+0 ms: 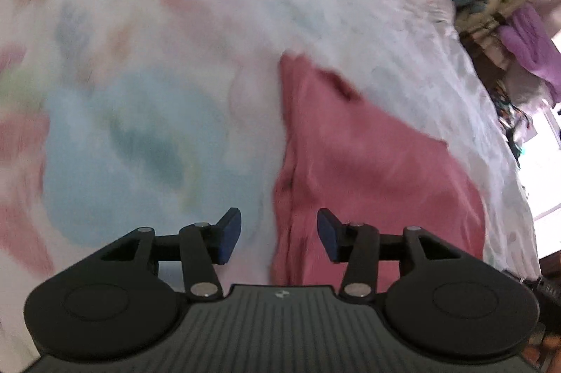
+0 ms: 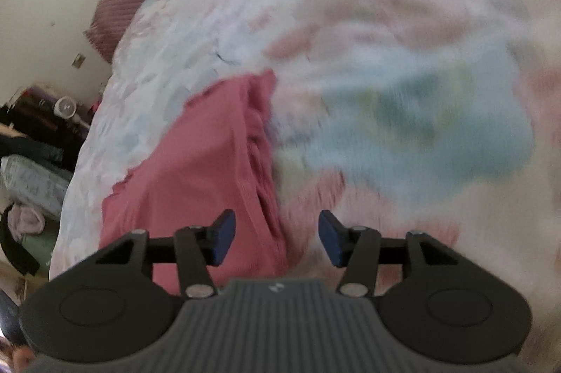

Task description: Fold small clothes

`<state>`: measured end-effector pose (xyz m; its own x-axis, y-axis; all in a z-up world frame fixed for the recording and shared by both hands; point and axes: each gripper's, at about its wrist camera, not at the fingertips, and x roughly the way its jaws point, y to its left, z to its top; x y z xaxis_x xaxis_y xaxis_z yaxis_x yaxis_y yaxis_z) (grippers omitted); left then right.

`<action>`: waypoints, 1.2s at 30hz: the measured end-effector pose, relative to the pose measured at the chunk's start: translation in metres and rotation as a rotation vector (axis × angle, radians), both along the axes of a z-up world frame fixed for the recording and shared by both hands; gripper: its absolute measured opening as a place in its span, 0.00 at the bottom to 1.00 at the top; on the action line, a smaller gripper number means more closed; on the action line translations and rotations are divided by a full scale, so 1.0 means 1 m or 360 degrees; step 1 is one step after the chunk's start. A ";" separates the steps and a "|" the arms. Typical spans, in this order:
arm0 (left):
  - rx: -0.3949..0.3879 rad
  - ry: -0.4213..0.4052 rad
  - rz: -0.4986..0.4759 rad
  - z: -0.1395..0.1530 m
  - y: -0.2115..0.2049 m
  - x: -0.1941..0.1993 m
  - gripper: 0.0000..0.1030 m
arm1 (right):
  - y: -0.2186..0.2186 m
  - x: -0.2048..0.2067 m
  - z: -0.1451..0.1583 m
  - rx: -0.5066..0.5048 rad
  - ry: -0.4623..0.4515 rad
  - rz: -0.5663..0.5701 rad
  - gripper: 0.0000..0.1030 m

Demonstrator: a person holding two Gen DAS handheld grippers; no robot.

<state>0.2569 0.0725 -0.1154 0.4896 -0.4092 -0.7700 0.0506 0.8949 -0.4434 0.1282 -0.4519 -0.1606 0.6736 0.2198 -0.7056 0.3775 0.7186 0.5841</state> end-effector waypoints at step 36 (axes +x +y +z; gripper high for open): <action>0.0056 -0.0230 -0.0015 0.007 -0.028 0.090 0.35 | 0.082 0.189 0.060 -0.0151 -0.0271 0.0318 0.03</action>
<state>0.3466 0.0450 -0.1086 0.5927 -0.3884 -0.7056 0.1202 0.9089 -0.3993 0.3174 -0.3700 -0.1007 0.7340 0.2986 -0.6099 0.1249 0.8234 0.5535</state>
